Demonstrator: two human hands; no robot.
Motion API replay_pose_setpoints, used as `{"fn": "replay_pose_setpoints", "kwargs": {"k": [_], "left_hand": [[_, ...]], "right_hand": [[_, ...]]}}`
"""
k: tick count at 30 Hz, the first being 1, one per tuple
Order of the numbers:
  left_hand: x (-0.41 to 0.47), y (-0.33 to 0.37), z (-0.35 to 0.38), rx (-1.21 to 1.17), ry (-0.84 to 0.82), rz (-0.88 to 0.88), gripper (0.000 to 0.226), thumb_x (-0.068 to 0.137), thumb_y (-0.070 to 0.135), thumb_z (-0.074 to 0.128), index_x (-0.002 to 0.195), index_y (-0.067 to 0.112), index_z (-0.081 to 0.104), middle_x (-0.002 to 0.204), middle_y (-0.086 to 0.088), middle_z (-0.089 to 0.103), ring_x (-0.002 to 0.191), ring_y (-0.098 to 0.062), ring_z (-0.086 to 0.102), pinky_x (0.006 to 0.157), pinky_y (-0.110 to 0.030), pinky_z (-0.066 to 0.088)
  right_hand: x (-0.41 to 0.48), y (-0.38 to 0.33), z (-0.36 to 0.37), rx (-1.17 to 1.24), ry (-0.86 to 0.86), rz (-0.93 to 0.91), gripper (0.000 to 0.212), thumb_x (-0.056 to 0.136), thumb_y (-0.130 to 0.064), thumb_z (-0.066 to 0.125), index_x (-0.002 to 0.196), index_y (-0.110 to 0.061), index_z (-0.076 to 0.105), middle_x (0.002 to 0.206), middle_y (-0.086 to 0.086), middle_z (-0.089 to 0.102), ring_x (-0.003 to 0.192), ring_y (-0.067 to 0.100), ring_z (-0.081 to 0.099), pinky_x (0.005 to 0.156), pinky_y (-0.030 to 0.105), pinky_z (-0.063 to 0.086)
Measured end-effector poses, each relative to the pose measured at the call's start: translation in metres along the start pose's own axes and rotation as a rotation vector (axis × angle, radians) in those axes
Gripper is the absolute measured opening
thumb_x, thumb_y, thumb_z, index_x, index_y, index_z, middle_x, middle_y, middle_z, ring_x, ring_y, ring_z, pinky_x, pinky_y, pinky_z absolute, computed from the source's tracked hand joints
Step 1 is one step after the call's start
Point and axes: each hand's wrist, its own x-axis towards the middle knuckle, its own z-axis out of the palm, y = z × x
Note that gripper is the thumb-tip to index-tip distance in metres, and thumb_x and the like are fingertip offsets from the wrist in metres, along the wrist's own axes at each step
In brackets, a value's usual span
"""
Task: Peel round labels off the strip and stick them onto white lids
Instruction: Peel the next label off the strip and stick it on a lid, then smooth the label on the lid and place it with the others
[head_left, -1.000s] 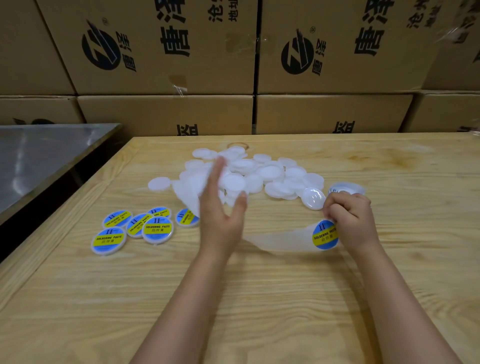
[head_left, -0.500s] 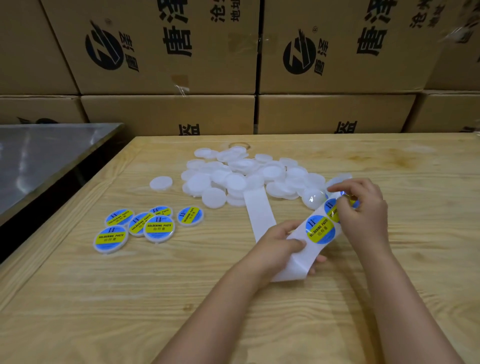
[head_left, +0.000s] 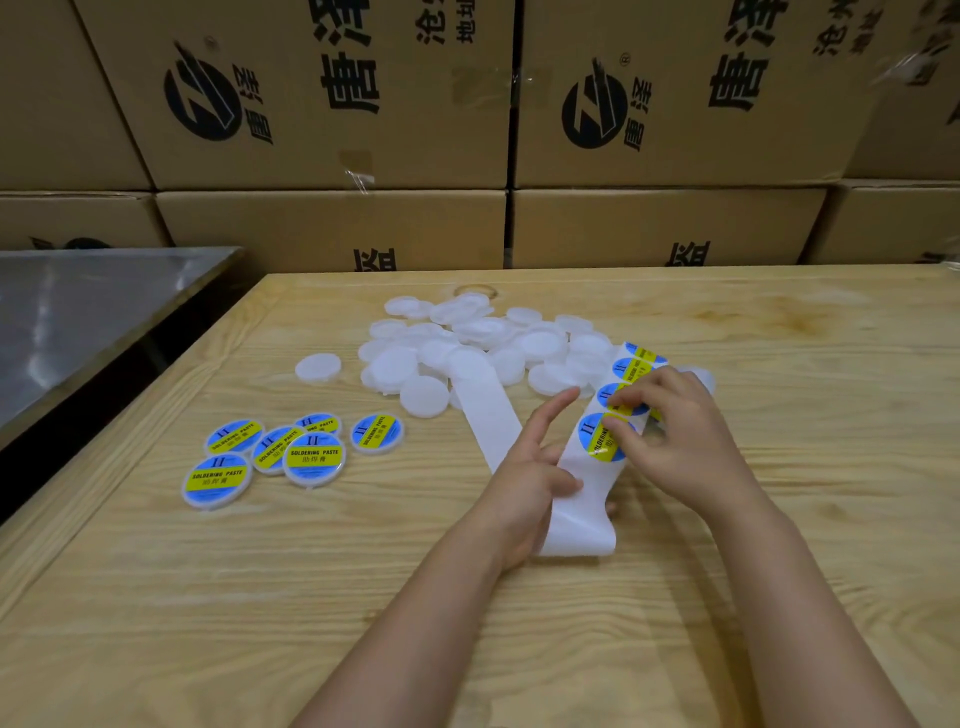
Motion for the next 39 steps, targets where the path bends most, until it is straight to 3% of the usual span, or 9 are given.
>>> {"fn": "replay_pose_setpoints", "kwargs": {"k": [3,11,19,24,27,31,33,36,39], "left_hand": [[0.000,0.000,-0.001,0.039,-0.018,0.044,0.081,0.075,-0.026,0.034,0.130,0.032,0.048,0.114,-0.012,0.067,0.098,-0.026,0.063,0.090,-0.043,0.045],[-0.001,0.002,0.004,0.108,0.061,0.076,0.057,0.081,-0.021,0.039,0.123,0.014,0.051,0.107,-0.017,0.064,0.101,-0.028,0.059,0.097,-0.055,0.041],[0.000,0.001,0.001,0.091,0.106,0.071,0.042,0.086,-0.010,0.041,0.117,0.014,0.057,0.089,-0.011,0.065,0.085,-0.018,0.063,0.075,-0.037,0.052],[0.003,0.001,0.001,0.104,0.181,0.091,0.034,0.092,0.000,0.046,0.114,0.019,0.063,0.104,-0.010,0.065,0.096,-0.025,0.062,0.079,-0.040,0.050],[0.005,0.000,-0.001,0.205,0.227,0.130,0.032,0.095,0.009,0.046,0.116,0.024,0.065,0.108,-0.006,0.065,0.106,-0.028,0.061,0.093,-0.047,0.048],[0.004,-0.003,-0.001,0.376,0.205,0.224,0.030,0.096,0.011,0.048,0.112,0.032,0.064,0.105,0.012,0.067,0.096,0.006,0.061,0.086,-0.015,0.047],[0.006,-0.003,-0.002,0.410,0.270,0.242,0.025,0.097,0.015,0.048,0.104,0.030,0.067,0.101,0.012,0.068,0.091,0.011,0.059,0.078,-0.005,0.041],[0.008,-0.005,-0.005,0.419,0.371,0.218,0.027,0.096,0.023,0.047,0.084,0.036,0.068,0.088,0.018,0.069,0.086,0.008,0.059,0.076,-0.010,0.041],[0.010,-0.005,-0.005,0.339,0.416,0.155,0.028,0.096,0.024,0.046,0.085,0.028,0.071,0.097,0.007,0.071,0.099,-0.007,0.062,0.087,-0.020,0.044]], "right_hand": [[-0.001,-0.001,0.000,-0.004,-0.079,-0.019,0.012,0.078,-0.012,0.073,0.089,-0.011,0.068,0.086,-0.004,0.057,0.089,0.017,0.047,0.075,0.019,0.030],[-0.001,-0.005,-0.001,0.056,-0.137,0.056,0.009,0.080,-0.015,0.071,0.088,-0.016,0.068,0.085,-0.006,0.067,0.086,0.011,0.060,0.077,0.022,0.042],[-0.001,-0.007,-0.001,0.112,-0.171,0.138,0.008,0.081,-0.018,0.072,0.088,-0.017,0.069,0.087,-0.009,0.068,0.088,0.009,0.061,0.079,0.022,0.043],[0.000,-0.007,0.001,0.096,-0.168,0.192,0.005,0.079,-0.021,0.073,0.081,-0.020,0.069,0.089,-0.006,0.069,0.090,0.014,0.060,0.077,0.025,0.042],[0.000,-0.007,0.004,0.077,-0.180,0.176,0.006,0.079,-0.020,0.073,0.078,-0.016,0.069,0.093,-0.003,0.069,0.097,0.015,0.059,0.083,0.027,0.041],[0.000,-0.009,0.009,0.062,-0.225,0.099,0.002,0.080,-0.016,0.071,0.081,-0.017,0.069,0.092,-0.003,0.067,0.097,0.015,0.059,0.085,0.026,0.041],[-0.001,-0.011,0.012,0.070,-0.223,0.106,0.004,0.080,-0.018,0.071,0.082,-0.021,0.069,0.091,-0.006,0.067,0.095,0.013,0.059,0.085,0.024,0.042],[-0.001,-0.012,0.014,0.126,-0.153,0.159,0.006,0.078,-0.018,0.073,0.080,-0.024,0.071,0.083,-0.012,0.069,0.084,0.010,0.063,0.073,0.016,0.043],[-0.002,-0.013,0.015,0.182,-0.119,0.169,0.015,0.077,-0.016,0.074,0.073,-0.028,0.067,0.080,-0.015,0.069,0.083,0.003,0.064,0.074,0.014,0.044]]}}
